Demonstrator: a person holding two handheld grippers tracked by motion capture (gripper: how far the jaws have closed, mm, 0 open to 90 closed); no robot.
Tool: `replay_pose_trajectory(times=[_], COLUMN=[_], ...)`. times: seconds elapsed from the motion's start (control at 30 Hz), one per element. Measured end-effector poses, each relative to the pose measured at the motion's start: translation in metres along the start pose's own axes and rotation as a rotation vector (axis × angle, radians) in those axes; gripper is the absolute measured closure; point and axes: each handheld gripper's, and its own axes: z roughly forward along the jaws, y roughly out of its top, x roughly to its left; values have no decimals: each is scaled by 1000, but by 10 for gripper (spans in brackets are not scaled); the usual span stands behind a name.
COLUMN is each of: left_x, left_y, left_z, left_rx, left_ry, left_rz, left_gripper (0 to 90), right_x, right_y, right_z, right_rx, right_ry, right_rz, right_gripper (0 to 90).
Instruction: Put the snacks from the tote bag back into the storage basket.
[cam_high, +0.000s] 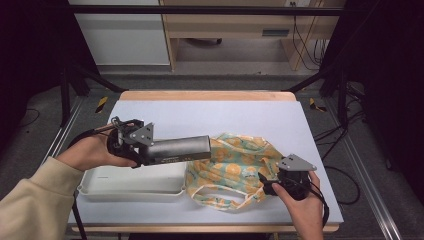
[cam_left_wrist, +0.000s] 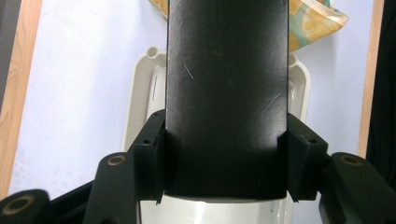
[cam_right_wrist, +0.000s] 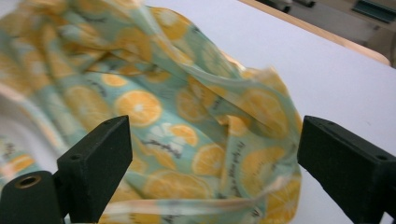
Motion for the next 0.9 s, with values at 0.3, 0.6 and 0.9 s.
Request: replay_pose_trajectory(times=[0.3, 0.6, 0.9], left_x=[9, 12, 13], left_y=[-10, -31, -54], left_z=[-8, -20, -28], left_rx=[0, 14, 31], left_ry=[18, 47, 59], left_rz=[-4, -37, -53], left_gripper=[432, 432, 432], right_x=[-19, -25, -32], right_y=[-27, -45, -54], right_z=[1, -12, -11], right_rx=[-58, -36, -13], right_ry=[-72, -166, -192], right_rz=[133, 160, 170], right_gripper=[103, 102, 103])
